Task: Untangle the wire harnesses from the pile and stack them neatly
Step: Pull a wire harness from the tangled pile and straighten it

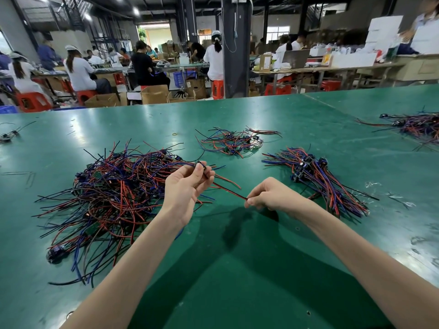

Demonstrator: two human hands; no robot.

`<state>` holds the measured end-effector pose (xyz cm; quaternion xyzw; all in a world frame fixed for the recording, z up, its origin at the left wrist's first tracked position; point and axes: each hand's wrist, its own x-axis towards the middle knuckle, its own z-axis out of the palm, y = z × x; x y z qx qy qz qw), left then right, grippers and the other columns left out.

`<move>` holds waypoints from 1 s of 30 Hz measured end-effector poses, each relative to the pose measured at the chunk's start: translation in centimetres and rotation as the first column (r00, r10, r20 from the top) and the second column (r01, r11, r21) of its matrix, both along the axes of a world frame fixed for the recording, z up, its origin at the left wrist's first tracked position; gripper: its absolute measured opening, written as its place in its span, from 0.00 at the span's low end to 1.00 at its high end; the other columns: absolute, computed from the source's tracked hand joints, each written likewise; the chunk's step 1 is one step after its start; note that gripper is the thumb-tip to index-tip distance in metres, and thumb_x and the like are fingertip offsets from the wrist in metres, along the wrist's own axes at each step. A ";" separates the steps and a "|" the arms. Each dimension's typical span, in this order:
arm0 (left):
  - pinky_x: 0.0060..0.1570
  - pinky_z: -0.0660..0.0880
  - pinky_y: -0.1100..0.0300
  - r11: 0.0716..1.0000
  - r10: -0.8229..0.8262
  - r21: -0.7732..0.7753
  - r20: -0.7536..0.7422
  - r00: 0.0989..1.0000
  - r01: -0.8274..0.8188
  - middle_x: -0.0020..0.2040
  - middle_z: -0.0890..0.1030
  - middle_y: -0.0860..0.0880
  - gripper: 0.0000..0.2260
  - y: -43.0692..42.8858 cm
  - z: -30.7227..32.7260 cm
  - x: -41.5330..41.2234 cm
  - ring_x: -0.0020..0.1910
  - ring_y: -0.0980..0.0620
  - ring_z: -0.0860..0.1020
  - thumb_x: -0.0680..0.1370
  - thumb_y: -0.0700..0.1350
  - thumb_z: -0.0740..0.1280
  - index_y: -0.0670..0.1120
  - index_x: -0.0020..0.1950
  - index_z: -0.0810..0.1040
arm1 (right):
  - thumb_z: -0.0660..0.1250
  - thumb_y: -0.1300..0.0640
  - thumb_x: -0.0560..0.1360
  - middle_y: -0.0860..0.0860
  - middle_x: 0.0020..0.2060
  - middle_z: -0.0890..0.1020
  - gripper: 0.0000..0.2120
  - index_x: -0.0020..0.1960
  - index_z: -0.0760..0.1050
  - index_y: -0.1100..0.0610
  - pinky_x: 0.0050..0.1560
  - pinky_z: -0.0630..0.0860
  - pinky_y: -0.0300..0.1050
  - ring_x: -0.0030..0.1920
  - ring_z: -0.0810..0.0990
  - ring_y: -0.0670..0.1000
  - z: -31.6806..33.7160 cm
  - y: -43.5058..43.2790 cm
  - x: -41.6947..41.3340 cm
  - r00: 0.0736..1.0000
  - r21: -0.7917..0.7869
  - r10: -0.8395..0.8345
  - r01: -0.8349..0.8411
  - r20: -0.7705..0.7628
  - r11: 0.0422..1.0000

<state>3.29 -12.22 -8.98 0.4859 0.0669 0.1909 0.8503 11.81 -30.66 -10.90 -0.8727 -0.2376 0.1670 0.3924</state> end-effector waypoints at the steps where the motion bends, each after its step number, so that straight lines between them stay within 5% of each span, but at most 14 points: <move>1: 0.38 0.79 0.64 1.000 -0.002 0.007 0.000 1.000 0.002 0.40 0.79 0.43 0.06 -0.1 0.0 0.0 0.36 0.52 0.80 0.79 0.35 0.61 0.38 0.45 0.76 | 0.68 0.62 0.73 0.44 0.20 0.75 0.08 0.38 0.83 0.54 0.23 0.61 0.28 0.22 0.70 0.39 0.0 0.0 0.0 1.000 -0.014 -0.004 0.004 0.006 1.000; 9: 0.38 0.79 0.64 1.000 0.015 0.019 -0.012 1.000 -0.015 0.40 0.79 0.43 0.06 0.0 0.0 -0.1 0.36 0.52 0.81 0.79 0.35 0.61 0.37 0.45 0.76 | 0.68 0.60 0.72 0.45 0.21 0.75 0.11 0.33 0.81 0.50 0.33 0.66 0.38 0.28 0.72 0.43 0.1 0.3 -0.2 0.999 -0.057 -0.022 0.024 0.035 0.998; 19: 0.41 0.79 0.63 0.992 -0.002 0.127 0.039 0.999 -0.003 0.39 0.79 0.43 0.06 -0.9 0.3 -0.4 0.37 0.52 0.81 0.79 0.34 0.60 0.37 0.46 0.77 | 0.67 0.61 0.73 0.45 0.18 0.75 0.14 0.31 0.80 0.50 0.29 0.65 0.37 0.27 0.72 0.44 0.1 0.1 0.0 0.999 -0.084 -0.043 0.043 0.003 0.996; 23: 0.38 0.79 0.66 1.000 0.024 0.014 0.021 0.999 -0.024 0.40 0.79 0.44 0.06 -0.1 0.8 -0.4 0.35 0.54 0.81 0.80 0.36 0.60 0.37 0.45 0.76 | 0.67 0.62 0.74 0.50 0.30 0.80 0.11 0.37 0.82 0.50 0.36 0.68 0.38 0.31 0.71 0.45 0.6 -0.5 -0.4 0.993 0.020 0.119 -0.119 0.005 0.993; 30: 0.34 0.79 0.66 0.995 0.043 -0.092 -0.044 0.998 -0.047 0.39 0.80 0.43 0.06 0.5 0.8 -0.4 0.34 0.53 0.82 0.79 0.36 0.61 0.36 0.45 0.76 | 0.64 0.66 0.76 0.47 0.28 0.74 0.09 0.43 0.80 0.56 0.33 0.63 0.36 0.31 0.67 0.46 0.7 -0.7 -1.3 0.915 0.097 0.395 -0.387 -0.084 0.917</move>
